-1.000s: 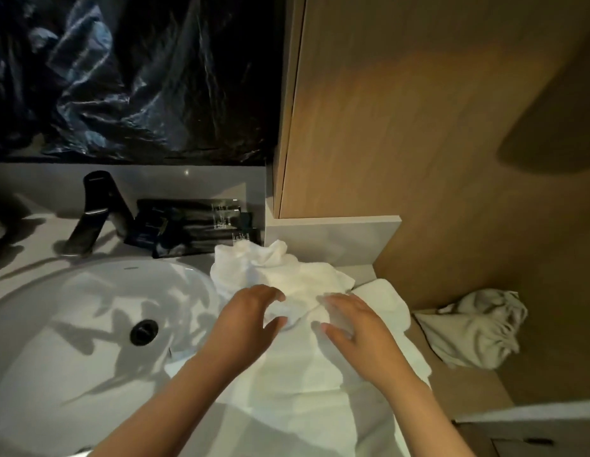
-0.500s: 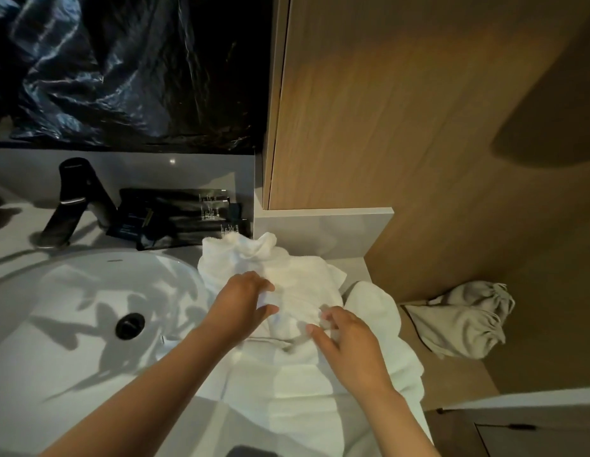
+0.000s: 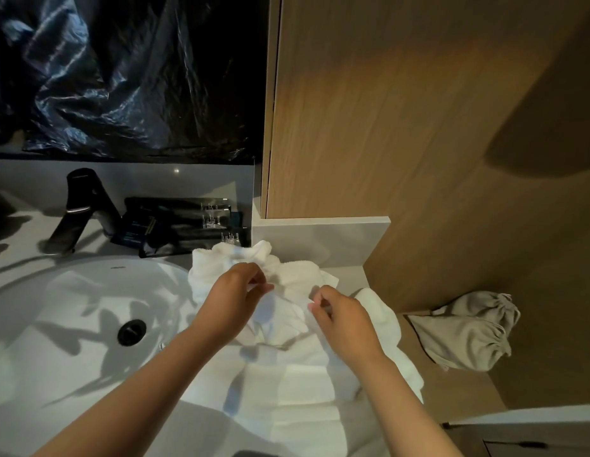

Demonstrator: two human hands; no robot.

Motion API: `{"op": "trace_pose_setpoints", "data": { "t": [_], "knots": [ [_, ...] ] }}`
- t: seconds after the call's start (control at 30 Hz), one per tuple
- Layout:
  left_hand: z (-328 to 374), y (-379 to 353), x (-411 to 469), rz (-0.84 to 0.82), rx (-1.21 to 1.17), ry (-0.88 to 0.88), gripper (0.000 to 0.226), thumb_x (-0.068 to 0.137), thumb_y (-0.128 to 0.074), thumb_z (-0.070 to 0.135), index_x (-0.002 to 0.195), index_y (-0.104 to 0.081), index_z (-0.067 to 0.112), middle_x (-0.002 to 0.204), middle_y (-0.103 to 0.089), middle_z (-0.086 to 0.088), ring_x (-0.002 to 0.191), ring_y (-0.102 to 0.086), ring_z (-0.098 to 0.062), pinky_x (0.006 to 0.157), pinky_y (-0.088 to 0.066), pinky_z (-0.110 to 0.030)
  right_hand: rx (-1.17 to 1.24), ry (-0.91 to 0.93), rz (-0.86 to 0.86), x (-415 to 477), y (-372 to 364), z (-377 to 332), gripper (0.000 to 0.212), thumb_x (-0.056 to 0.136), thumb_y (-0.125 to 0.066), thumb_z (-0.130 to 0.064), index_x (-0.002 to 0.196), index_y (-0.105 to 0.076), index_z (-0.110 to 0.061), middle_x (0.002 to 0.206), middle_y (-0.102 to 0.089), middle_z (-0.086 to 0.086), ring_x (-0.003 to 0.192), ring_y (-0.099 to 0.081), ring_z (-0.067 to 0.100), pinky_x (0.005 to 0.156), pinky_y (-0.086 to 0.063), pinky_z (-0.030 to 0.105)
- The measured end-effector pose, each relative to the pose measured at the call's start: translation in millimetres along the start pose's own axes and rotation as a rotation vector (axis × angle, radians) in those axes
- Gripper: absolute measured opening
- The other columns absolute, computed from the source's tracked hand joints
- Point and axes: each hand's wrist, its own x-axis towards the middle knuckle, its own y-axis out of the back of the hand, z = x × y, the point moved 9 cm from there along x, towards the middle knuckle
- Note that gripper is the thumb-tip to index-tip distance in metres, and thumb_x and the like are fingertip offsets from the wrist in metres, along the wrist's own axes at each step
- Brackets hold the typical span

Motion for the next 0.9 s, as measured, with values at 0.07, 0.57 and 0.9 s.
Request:
{"op": "trace_pose_setpoints", "data": {
  "t": [0.07, 0.57, 0.9],
  "knots": [
    [13.5, 13.5, 3.4, 0.042, -0.015, -0.039, 0.017, 0.089, -0.067, 0.015, 0.076, -0.057, 0.010, 0.071, -0.054, 0.006, 0.066, -0.051, -0.002, 0.063, -0.038, -0.003, -0.051, 0.037, 0.091, 3.7, 17.6, -10.8, 0.016, 0.101, -0.048, -0.033, 0.088, -0.045, -0.024, 0.058, -0.051, -0.007, 0.055, -0.050, 0.018, 0.055, -0.040, 0.034],
    [159.6, 164.4, 24.7, 0.392, -0.058, -0.393, 0.011, 0.090, -0.064, 0.019, 0.081, -0.062, 0.013, 0.081, -0.059, 0.006, 0.080, -0.054, -0.004, 0.065, -0.041, -0.008, 0.281, 0.384, 0.534, -1.0, 202.8, -140.7, 0.015, 0.103, -0.044, -0.033, 0.090, -0.047, -0.026, 0.068, -0.057, -0.007, 0.061, -0.056, 0.012, 0.053, -0.047, 0.038],
    [260.6, 229.3, 7.9, 0.573, -0.069, -0.641, 0.011, 0.090, -0.064, 0.021, 0.084, -0.063, 0.012, 0.080, -0.060, 0.008, 0.075, -0.056, -0.008, 0.064, -0.046, -0.018, 0.270, 0.527, 0.813, -28.5, 311.8, -192.1, 0.015, 0.101, -0.044, -0.042, 0.095, -0.050, -0.029, 0.082, -0.057, -0.019, 0.075, -0.059, 0.003, 0.052, -0.044, 0.010]
  ]
}}
